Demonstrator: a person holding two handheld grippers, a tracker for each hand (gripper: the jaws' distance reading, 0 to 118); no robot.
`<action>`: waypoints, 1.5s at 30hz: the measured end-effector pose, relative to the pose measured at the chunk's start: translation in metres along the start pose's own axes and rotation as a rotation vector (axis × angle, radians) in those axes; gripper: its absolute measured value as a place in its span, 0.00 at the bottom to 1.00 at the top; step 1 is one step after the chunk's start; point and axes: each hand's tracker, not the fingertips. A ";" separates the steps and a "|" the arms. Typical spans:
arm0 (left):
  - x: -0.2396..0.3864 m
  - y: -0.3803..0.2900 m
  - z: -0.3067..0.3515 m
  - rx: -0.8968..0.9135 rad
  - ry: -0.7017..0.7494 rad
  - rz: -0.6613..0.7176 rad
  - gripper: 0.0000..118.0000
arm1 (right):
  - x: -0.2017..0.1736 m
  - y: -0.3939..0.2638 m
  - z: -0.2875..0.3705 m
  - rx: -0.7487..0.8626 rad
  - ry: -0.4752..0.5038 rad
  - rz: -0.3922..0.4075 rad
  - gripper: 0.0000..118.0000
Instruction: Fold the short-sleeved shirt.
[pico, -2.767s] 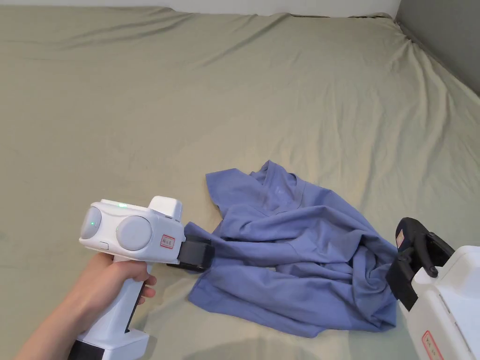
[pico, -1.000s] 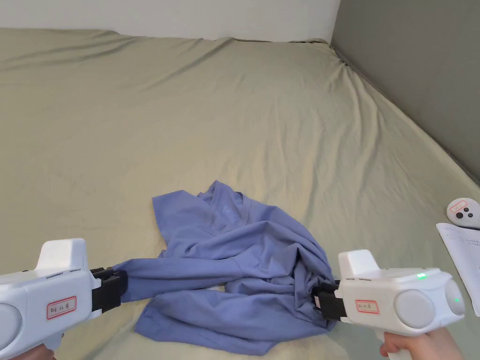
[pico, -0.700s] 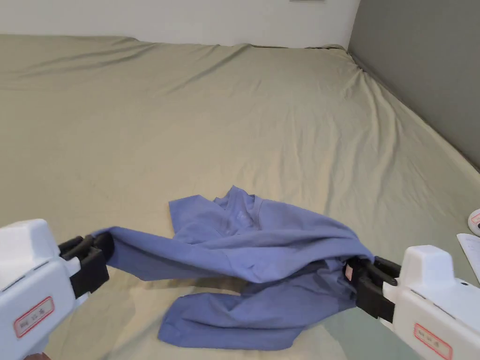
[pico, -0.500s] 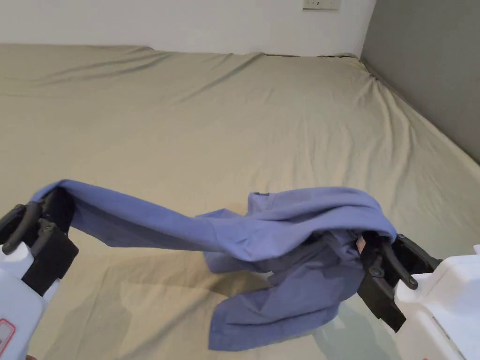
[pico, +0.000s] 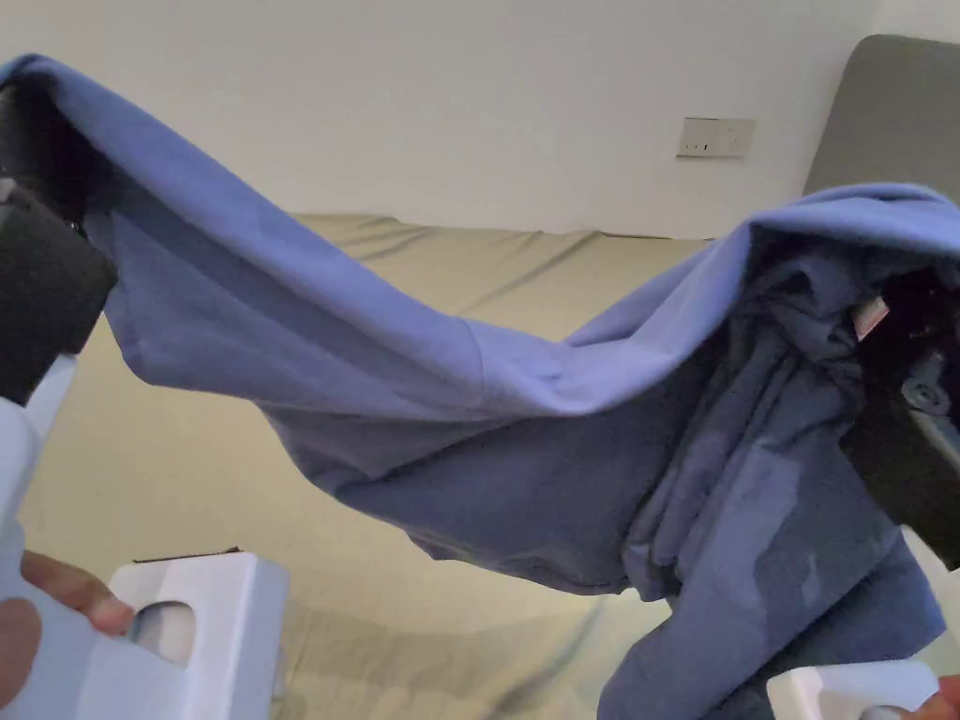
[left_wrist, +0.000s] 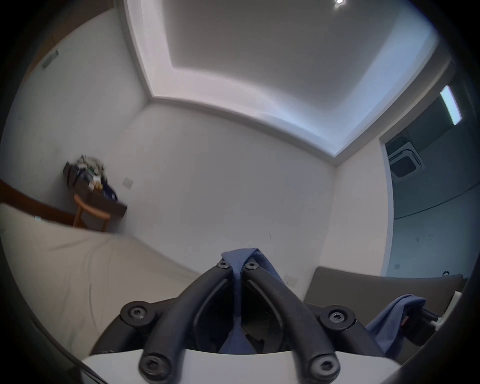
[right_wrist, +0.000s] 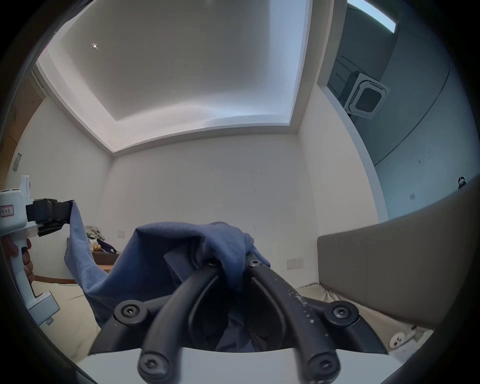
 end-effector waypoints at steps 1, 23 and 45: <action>0.004 0.005 -0.012 -0.003 0.012 -0.016 0.02 | 0.003 0.008 -0.012 0.001 0.004 -0.001 0.10; -0.064 -0.136 -0.279 -0.186 0.123 0.012 0.02 | 0.026 -0.102 -0.309 -0.167 0.125 0.100 0.10; -0.130 -0.225 -0.019 -0.694 0.267 -0.115 0.02 | -0.002 -0.231 -0.062 -0.736 0.257 0.281 0.10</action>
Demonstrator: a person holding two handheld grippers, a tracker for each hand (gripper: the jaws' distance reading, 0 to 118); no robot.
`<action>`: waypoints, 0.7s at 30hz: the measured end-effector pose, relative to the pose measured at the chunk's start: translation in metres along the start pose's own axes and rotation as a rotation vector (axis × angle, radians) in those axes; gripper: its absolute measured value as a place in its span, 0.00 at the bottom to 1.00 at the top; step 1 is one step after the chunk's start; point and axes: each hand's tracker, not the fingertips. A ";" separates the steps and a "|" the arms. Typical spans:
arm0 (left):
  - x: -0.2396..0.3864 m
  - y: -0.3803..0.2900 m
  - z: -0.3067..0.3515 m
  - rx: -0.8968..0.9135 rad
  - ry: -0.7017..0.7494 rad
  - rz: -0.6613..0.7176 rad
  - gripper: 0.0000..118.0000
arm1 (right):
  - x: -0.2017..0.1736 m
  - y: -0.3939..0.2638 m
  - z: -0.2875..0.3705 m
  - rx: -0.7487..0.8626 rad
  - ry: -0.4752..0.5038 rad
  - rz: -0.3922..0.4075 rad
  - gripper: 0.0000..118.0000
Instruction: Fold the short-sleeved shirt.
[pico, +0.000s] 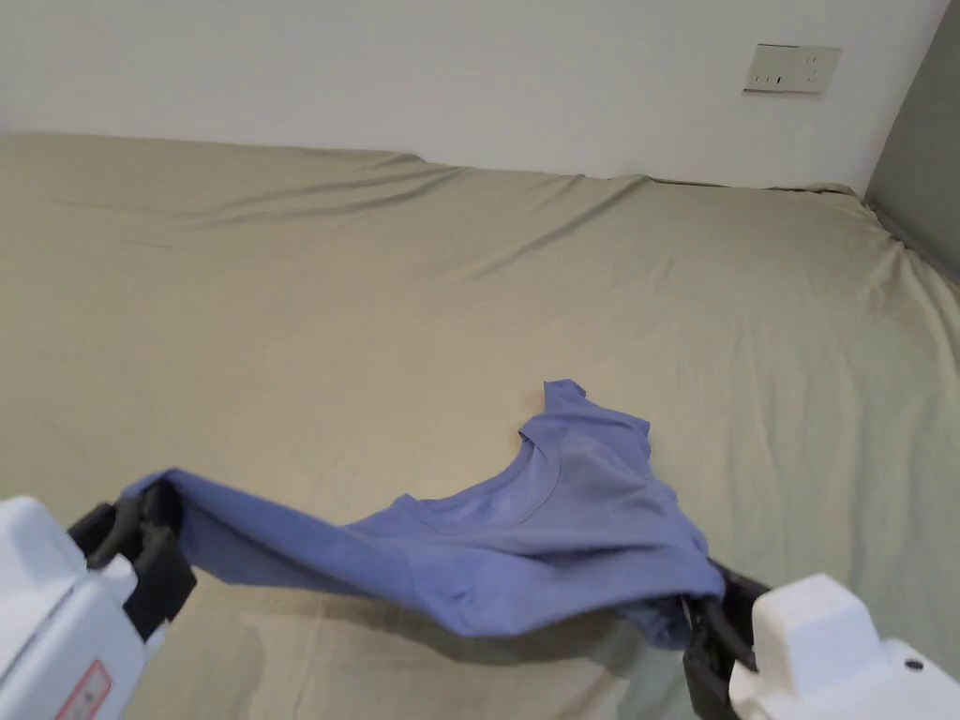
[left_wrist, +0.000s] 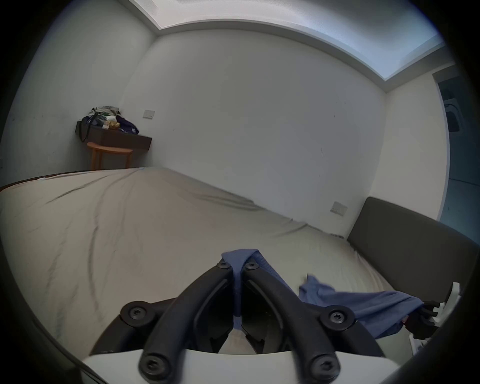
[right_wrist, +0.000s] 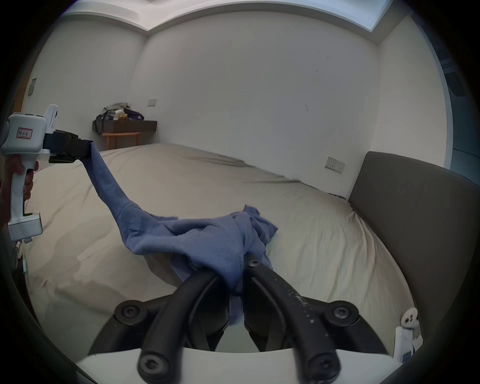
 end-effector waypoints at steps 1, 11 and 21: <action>-0.004 -0.008 0.012 -0.019 0.006 0.005 0.02 | -0.006 -0.007 0.009 -0.013 0.004 0.000 0.10; -0.023 -0.086 0.070 -0.274 0.101 0.004 0.02 | -0.046 -0.071 0.037 -0.178 0.034 -0.090 0.10; -0.034 -0.110 0.051 -0.503 0.239 0.035 0.02 | -0.056 -0.094 0.025 -0.286 0.027 -0.133 0.10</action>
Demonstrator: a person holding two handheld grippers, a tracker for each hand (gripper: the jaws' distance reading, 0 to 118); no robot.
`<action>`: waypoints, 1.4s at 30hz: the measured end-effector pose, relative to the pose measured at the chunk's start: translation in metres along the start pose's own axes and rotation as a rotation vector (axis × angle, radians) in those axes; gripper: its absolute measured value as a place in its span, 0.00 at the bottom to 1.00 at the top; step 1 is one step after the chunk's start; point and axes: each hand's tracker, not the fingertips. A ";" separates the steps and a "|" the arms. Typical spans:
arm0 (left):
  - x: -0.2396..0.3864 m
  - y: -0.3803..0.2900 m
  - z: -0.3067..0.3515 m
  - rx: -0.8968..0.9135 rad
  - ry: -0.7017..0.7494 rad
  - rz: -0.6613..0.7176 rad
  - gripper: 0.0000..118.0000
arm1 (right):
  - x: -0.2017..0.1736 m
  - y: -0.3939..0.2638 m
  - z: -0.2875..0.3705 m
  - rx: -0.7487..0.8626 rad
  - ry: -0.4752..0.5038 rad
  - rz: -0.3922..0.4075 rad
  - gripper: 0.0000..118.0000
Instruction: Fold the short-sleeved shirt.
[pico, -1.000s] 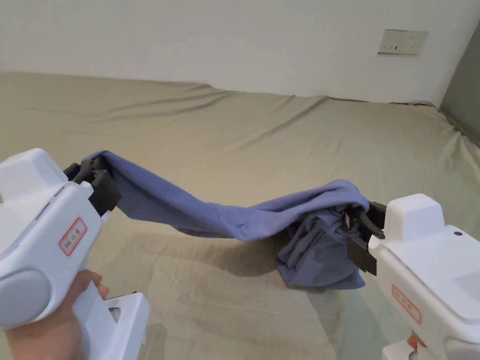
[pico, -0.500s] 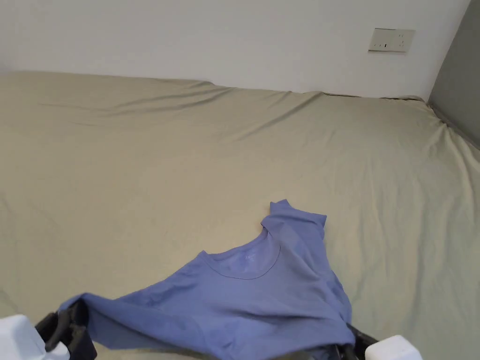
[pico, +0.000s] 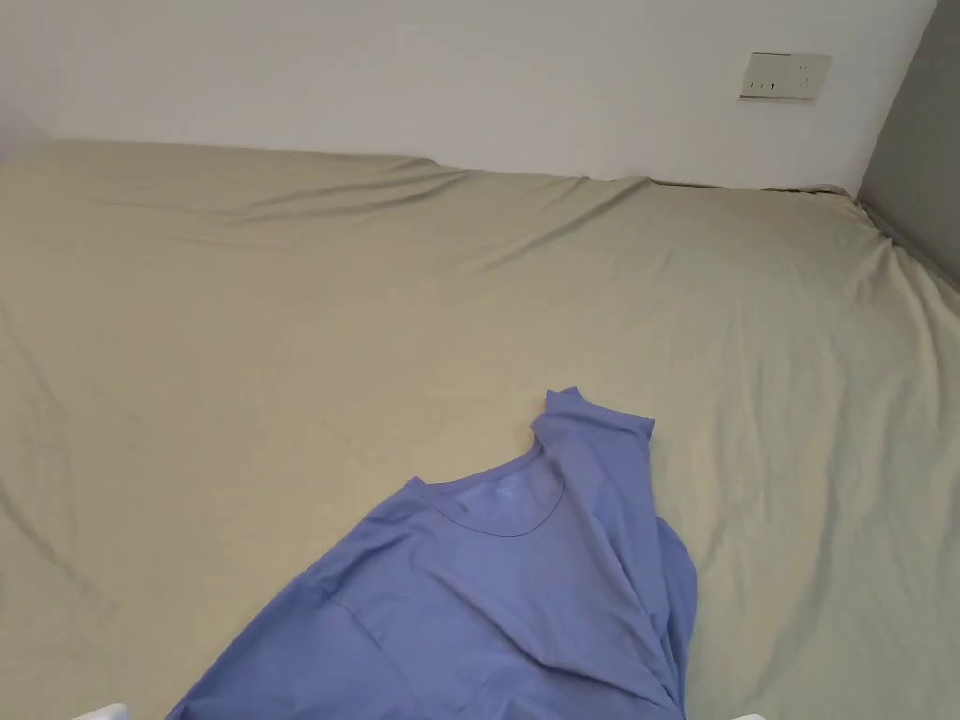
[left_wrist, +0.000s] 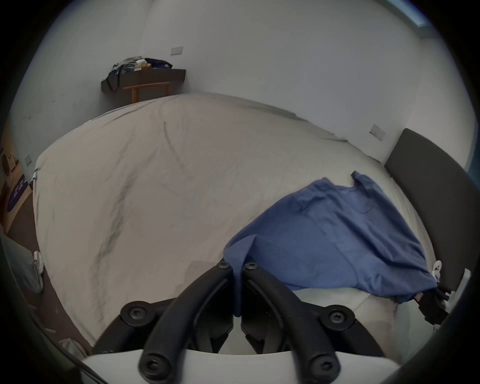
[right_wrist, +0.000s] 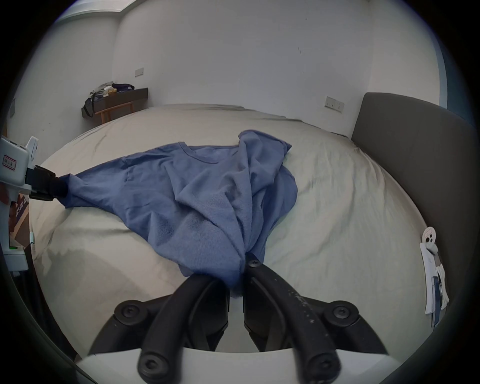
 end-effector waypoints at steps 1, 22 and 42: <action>-0.001 0.000 -0.002 -0.010 -0.007 0.009 0.02 | -0.001 -0.001 -0.002 -0.007 0.000 -0.003 0.10; 0.008 0.033 0.097 0.396 -0.130 -0.051 1.00 | 0.050 0.025 0.120 0.390 -0.061 -0.251 0.94; 0.009 0.002 0.104 0.410 -0.149 -0.126 0.00 | 0.038 0.010 0.140 0.418 -0.128 -0.292 0.02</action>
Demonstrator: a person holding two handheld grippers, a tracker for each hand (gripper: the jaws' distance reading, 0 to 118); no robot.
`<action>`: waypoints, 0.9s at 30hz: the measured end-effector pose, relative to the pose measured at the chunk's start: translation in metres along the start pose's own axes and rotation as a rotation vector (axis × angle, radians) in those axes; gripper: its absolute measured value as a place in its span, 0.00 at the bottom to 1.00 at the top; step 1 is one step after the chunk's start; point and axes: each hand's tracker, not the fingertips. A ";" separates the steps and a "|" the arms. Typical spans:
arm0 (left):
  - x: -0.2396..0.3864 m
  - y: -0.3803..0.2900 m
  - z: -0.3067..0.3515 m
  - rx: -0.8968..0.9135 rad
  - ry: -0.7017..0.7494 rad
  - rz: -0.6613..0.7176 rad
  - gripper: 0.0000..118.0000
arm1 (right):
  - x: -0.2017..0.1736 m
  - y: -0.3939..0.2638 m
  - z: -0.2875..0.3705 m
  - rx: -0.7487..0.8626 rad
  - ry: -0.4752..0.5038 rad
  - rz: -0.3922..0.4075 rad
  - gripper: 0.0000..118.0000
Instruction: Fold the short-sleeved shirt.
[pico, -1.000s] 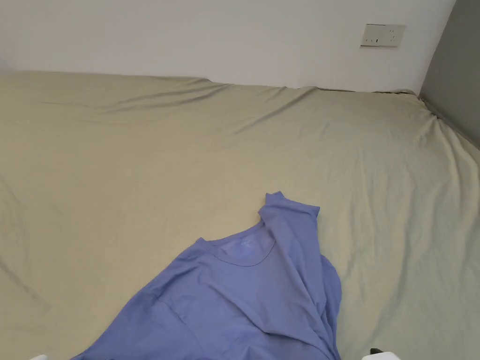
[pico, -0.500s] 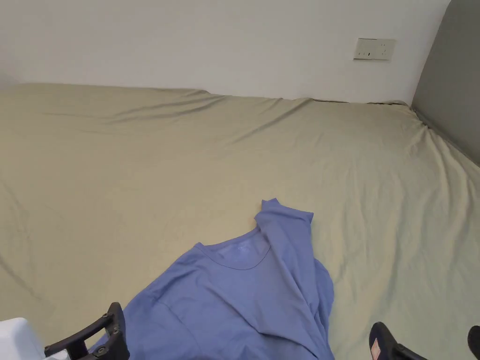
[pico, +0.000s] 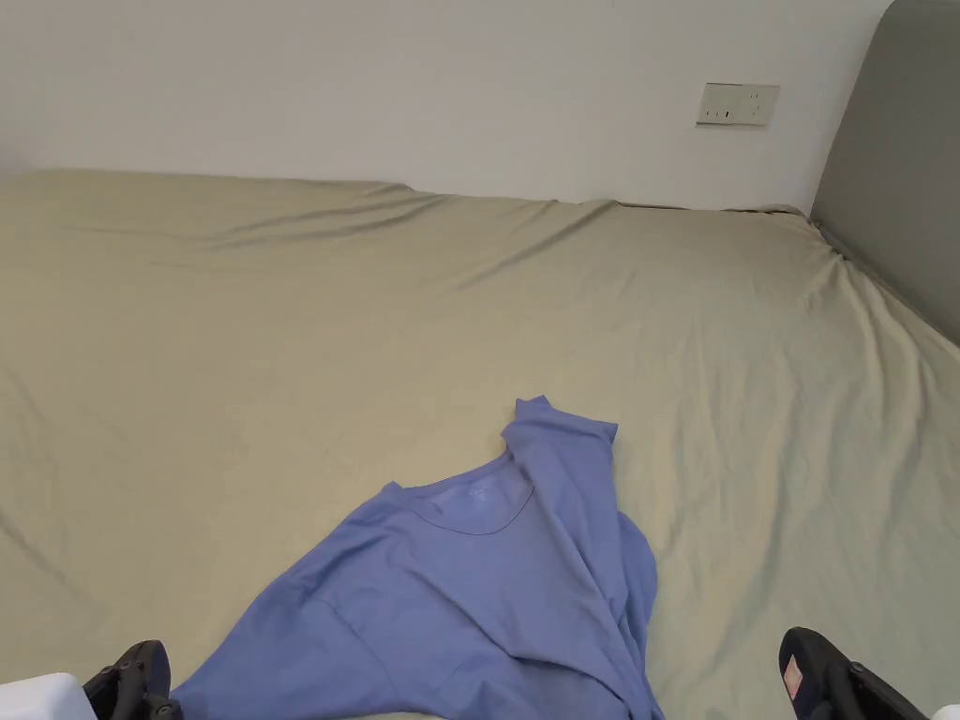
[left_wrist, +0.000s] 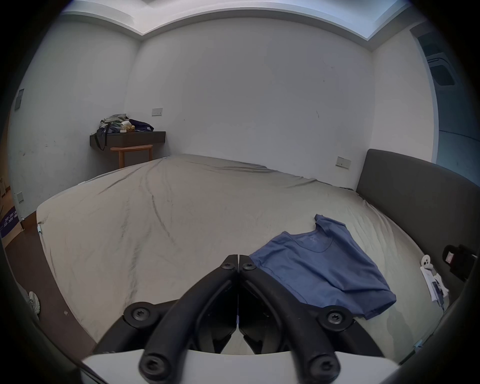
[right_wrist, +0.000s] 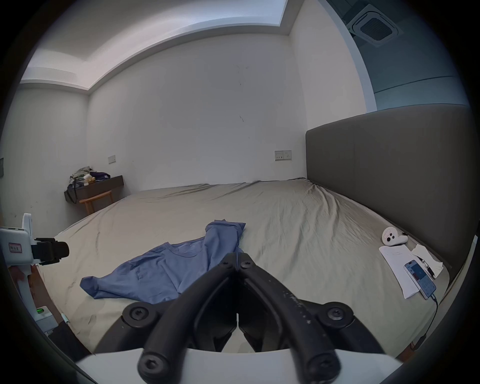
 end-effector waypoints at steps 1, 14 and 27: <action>0.000 0.000 -0.001 -0.003 0.000 0.000 0.00 | 0.001 0.000 -0.002 -0.003 -0.001 0.001 0.02; -0.012 0.026 -0.063 -0.333 -0.068 -0.039 0.45 | 0.004 -0.012 -0.018 -0.059 0.011 0.012 0.02; -0.027 0.013 -0.166 -0.744 -0.069 -0.267 0.79 | 0.006 -0.021 -0.033 -0.103 0.019 0.026 0.02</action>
